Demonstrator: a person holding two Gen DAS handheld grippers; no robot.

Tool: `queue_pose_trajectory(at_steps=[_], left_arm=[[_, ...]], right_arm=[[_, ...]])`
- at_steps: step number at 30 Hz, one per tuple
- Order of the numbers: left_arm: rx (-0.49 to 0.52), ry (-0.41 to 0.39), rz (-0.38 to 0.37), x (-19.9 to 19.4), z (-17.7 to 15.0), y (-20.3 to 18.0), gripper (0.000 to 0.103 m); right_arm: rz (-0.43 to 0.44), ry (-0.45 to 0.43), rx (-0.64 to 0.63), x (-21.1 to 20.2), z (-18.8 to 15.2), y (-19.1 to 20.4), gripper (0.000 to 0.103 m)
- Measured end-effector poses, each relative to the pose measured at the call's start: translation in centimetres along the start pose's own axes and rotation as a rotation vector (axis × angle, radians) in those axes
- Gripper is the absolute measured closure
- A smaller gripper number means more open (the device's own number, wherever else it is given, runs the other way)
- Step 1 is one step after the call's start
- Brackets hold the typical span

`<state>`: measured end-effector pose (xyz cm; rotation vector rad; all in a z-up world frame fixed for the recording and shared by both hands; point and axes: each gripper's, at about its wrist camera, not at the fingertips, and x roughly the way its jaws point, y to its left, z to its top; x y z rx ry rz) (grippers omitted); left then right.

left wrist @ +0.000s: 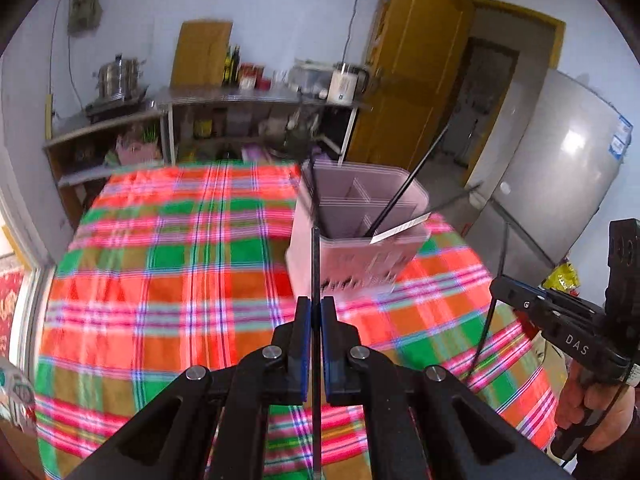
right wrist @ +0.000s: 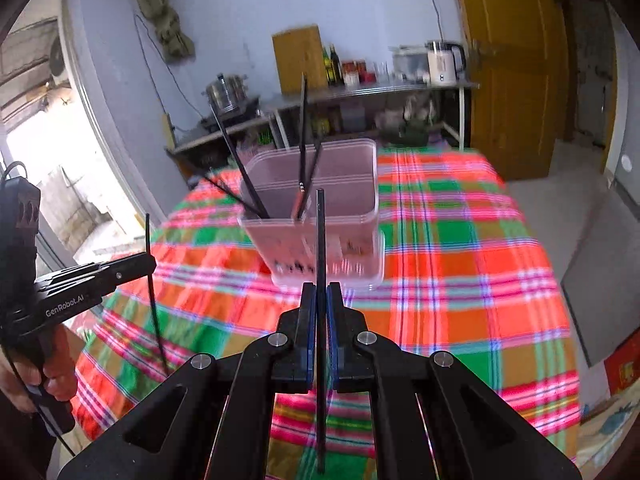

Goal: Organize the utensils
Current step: 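Lift the black chopsticks with both tools and carry them over the basket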

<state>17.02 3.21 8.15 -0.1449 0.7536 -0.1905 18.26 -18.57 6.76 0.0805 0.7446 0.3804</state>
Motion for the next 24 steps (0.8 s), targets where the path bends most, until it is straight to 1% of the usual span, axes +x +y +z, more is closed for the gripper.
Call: queue_pose_trajectory(at_steps=[3,6,12,14,20,24], left_arm=[[0.020,-0.039,-0.010,-1.2,1.2,-0.6,0.099],[0.024,-0.044,-0.017,-1.5,1.3,-1.0,0.099],[0.025,-0.048,-0.019,-2.1,0.7,-1.1,0.099],[0.043,-0.042,-0.012,-2.4,0.5,-1.4,0.099],[0.047,-0.009,-0.020,-3.0,0.7,-1.2,0.099],[0.045,-0.014,-0.026,-3.3,1.4,-1.2,0.099]], right_arm=[[-0.006,-0.049,-0.014,-1.5,1.0,0.5,0.098],[-0.004,-0.071,-0.016,-2.3,1.3,0.5,0.098],[-0.004,-0.049,-0.011,-2.3,0.0,0.5,0.098],[-0.004,-0.049,-0.010,-2.4,-0.2,0.5,0.098],[-0.001,-0.050,-0.007,-2.7,-0.1,0.4,0.098],[0.014,-0.069,-0.019,-3.4,0.6,0.9,0.098]])
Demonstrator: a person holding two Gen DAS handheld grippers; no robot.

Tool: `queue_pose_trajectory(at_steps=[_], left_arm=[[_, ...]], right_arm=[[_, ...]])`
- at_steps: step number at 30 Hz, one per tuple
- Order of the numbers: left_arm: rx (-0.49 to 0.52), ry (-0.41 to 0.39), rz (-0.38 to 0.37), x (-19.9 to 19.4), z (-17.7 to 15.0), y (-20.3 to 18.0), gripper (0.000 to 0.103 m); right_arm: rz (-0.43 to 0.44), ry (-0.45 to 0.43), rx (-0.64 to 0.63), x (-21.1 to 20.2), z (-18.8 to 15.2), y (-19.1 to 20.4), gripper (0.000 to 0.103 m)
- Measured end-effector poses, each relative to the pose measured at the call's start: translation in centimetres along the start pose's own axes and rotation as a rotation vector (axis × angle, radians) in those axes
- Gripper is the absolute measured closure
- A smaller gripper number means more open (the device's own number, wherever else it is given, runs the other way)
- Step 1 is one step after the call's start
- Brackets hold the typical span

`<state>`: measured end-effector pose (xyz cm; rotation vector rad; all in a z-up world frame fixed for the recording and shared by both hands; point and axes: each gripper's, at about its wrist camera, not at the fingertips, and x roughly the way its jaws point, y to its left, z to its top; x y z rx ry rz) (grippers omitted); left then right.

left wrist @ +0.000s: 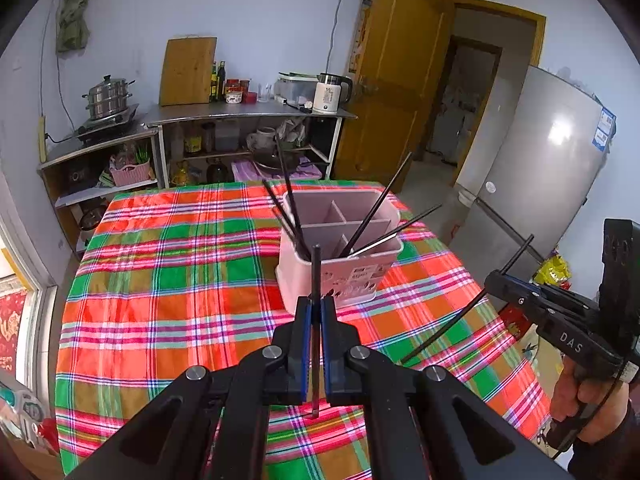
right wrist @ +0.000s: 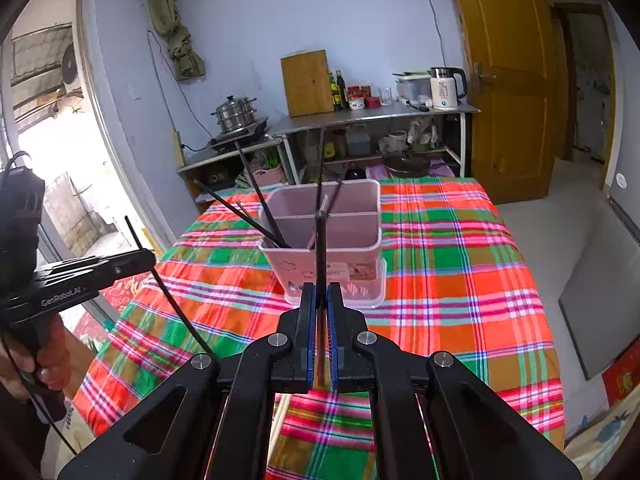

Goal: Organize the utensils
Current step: 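Lift the black chopsticks with both tools and carry them over the basket, then lower the chopsticks into the basket and open both tools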

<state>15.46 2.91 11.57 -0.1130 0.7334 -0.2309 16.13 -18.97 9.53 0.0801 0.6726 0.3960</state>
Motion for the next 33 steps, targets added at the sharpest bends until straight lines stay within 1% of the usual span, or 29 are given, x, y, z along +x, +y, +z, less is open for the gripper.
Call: queue_pose_trajectory(at_steps=[5,9,18,21,26,29,33], left_arm=[[0.002,-0.021,-0.016,-0.6,2.0,-0.4,0.099],[-0.011,-0.054,-0.028,-1.2,4.1,-0.5,0.099],[-0.003,-0.153,-0.035,-2.6,10.5,-1.2,0.099],[-0.007,-0.187,-0.035,-2.6,12.5,-1.2,0.099],[-0.002,-0.211,-0.028,-1.0,14.8,-1.3,0.099],[-0.002,-0.210,-0.030,0.7,15.2,-1.1,0.099],[-0.008,-0.198,-0.037,3.1,14.7,-0.6,0.099]], right_arm=[[0.014,-0.033,-0.018,-0.6,1.5,0.7,0.098],[0.027,-0.070,-0.022,-0.8,3.2,1.3,0.098],[0.052,-0.190,-0.019,-1.0,8.8,2.4,0.098],[0.055,-0.221,-0.010,-0.8,10.2,2.4,0.098],[0.038,-0.241,-0.016,0.5,11.5,2.4,0.098],[0.030,-0.237,-0.011,1.8,11.6,2.0,0.098],[0.017,-0.224,-0.016,3.4,11.3,1.7,0.098]])
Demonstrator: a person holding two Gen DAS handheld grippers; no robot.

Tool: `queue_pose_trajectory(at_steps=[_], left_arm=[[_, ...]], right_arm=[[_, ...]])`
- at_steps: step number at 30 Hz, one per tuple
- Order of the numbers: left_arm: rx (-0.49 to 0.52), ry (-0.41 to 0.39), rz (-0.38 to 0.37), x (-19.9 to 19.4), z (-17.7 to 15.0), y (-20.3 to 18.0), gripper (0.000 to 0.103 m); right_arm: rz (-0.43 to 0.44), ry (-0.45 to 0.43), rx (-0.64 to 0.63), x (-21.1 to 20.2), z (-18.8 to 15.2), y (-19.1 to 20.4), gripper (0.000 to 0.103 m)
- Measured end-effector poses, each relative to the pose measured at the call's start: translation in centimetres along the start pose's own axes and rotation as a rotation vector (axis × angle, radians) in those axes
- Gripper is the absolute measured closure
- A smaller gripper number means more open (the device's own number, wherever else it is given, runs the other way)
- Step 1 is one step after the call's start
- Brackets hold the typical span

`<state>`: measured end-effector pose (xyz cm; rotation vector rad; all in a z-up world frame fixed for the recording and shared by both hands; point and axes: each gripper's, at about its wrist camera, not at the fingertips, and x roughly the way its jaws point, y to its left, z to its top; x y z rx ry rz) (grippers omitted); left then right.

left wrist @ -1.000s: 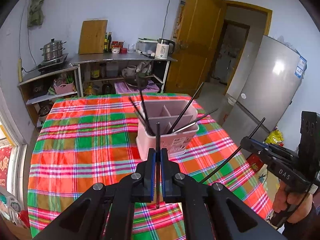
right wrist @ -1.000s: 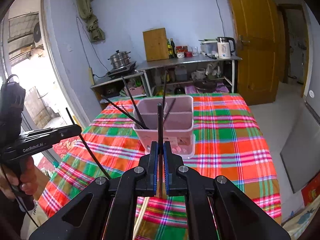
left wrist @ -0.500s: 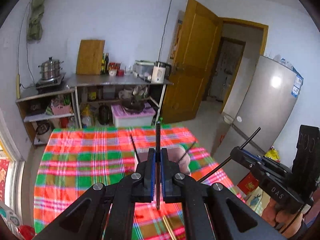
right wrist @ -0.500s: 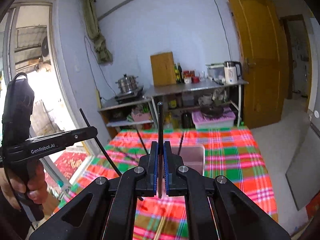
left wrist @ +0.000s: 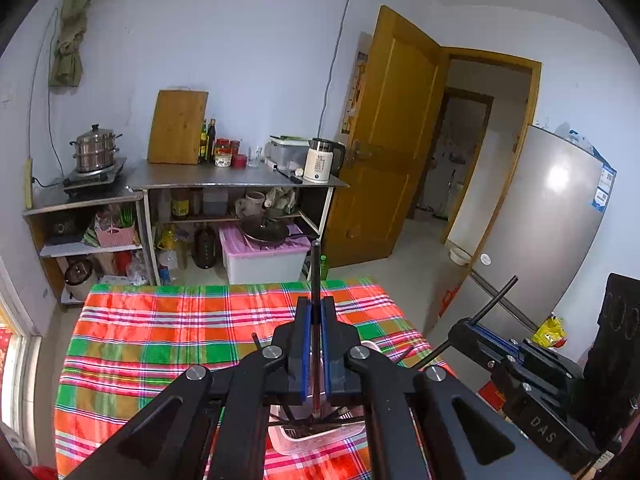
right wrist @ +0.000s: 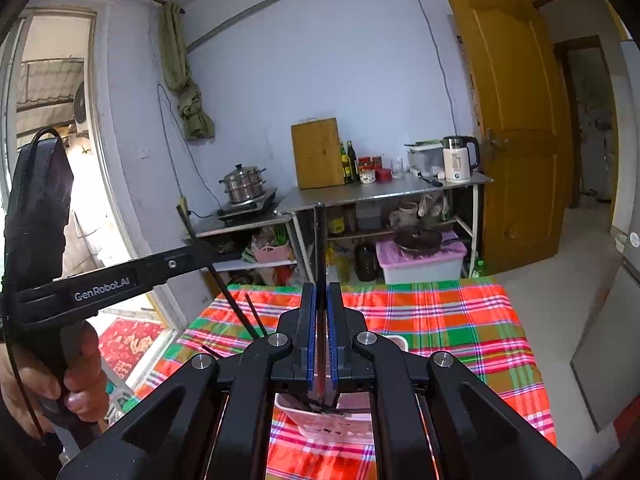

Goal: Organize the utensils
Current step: 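Lower the chopsticks into the basket and open both tools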

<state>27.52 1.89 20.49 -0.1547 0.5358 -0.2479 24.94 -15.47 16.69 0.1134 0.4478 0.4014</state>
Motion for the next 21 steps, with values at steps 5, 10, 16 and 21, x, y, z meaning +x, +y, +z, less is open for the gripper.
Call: queue_pose_trajectory(at_steps=[5,10,16,21], left_arm=[[-0.010,0.035,0.003,3.3,-1.7,1.1,0.099],[-0.018,0.086,0.002,5.6,-3.4,2.4,0.099],[-0.028,0.112,0.005,6.1,-4.9,2.9,0.099],[-0.018,0.070,-0.002,4.4,-4.8,2.7,0.096]], right_arm=[[-0.017,0.032,0.000,1.9,-1.3,-0.5,0.098],[-0.025,0.090,-0.016,3.6,-2.8,-0.6,0.098],[-0.014,0.158,-0.005,5.1,-4.0,-1.0,0.098],[-0.013,0.139,-0.007,3.9,-3.7,-1.1,0.094]])
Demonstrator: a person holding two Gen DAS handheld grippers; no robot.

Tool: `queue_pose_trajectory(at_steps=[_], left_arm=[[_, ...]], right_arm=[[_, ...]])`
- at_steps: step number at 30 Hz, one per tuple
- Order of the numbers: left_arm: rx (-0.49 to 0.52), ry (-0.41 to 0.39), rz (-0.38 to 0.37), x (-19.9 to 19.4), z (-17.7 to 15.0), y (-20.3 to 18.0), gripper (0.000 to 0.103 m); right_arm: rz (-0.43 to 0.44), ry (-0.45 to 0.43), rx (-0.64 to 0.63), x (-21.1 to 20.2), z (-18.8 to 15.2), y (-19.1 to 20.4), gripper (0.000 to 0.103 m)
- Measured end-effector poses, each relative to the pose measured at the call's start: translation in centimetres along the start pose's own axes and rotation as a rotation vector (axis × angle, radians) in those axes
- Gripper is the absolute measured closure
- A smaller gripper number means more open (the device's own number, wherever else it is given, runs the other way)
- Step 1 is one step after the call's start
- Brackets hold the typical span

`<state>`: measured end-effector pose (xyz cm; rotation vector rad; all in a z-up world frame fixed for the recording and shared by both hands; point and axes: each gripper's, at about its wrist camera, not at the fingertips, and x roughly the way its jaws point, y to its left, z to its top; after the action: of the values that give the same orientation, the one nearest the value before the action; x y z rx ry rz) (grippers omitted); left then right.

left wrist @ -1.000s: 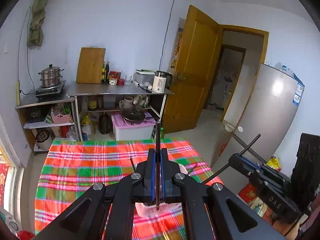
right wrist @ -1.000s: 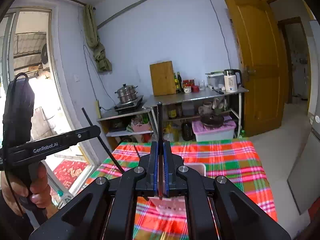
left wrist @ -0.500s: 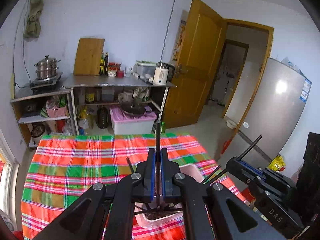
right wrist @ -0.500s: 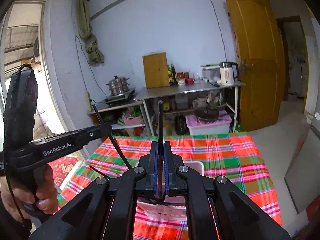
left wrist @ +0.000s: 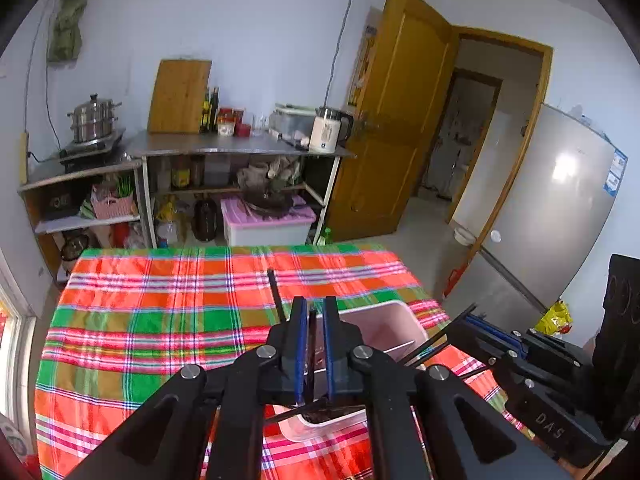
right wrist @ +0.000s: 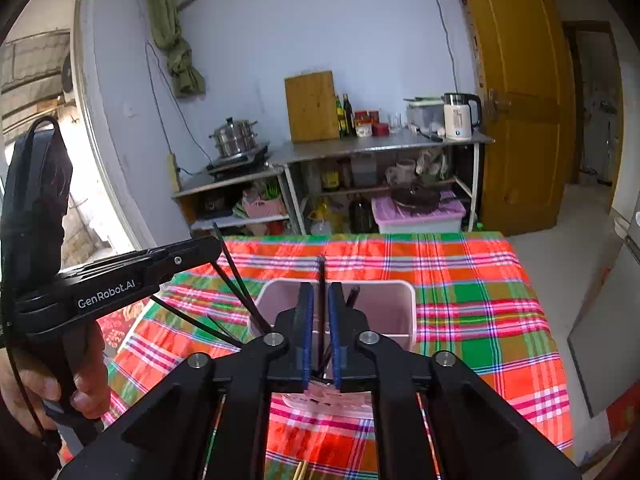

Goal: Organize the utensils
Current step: 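Lower the chopsticks into the basket and open both tools, then withdraw both open tools toward the light wooden chopsticks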

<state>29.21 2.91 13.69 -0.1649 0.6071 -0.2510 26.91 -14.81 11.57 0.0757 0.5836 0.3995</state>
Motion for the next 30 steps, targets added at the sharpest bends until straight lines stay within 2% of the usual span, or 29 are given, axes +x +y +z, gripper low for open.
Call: queue_pose_trajectory(at_steps=[8,15,20,30], left_arm=[[0.001,-0.067,-0.003,-4.3,-0.1,-0.4,0.096],[-0.008,-0.114,-0.007,-8.4,-1.8,-1.0,0.096],[0.006,-0.110,-0.012,-10.1,-4.8,-1.9,0.096],[-0.001,-0.021,-0.033,-9.5,-13.2,-1.7,0.096]], right_arm=[[0.002,-0.059,-0.021,-3.9,0.4,0.3,0.094],[-0.004,-0.108,-0.017,-7.9,-0.8,0.2,0.094],[-0.004,-0.095,-0.005,-9.6,-3.4,0.2,0.094],[0.015,0.024,0.044,-8.5,-9.6,-0.6,0.094]])
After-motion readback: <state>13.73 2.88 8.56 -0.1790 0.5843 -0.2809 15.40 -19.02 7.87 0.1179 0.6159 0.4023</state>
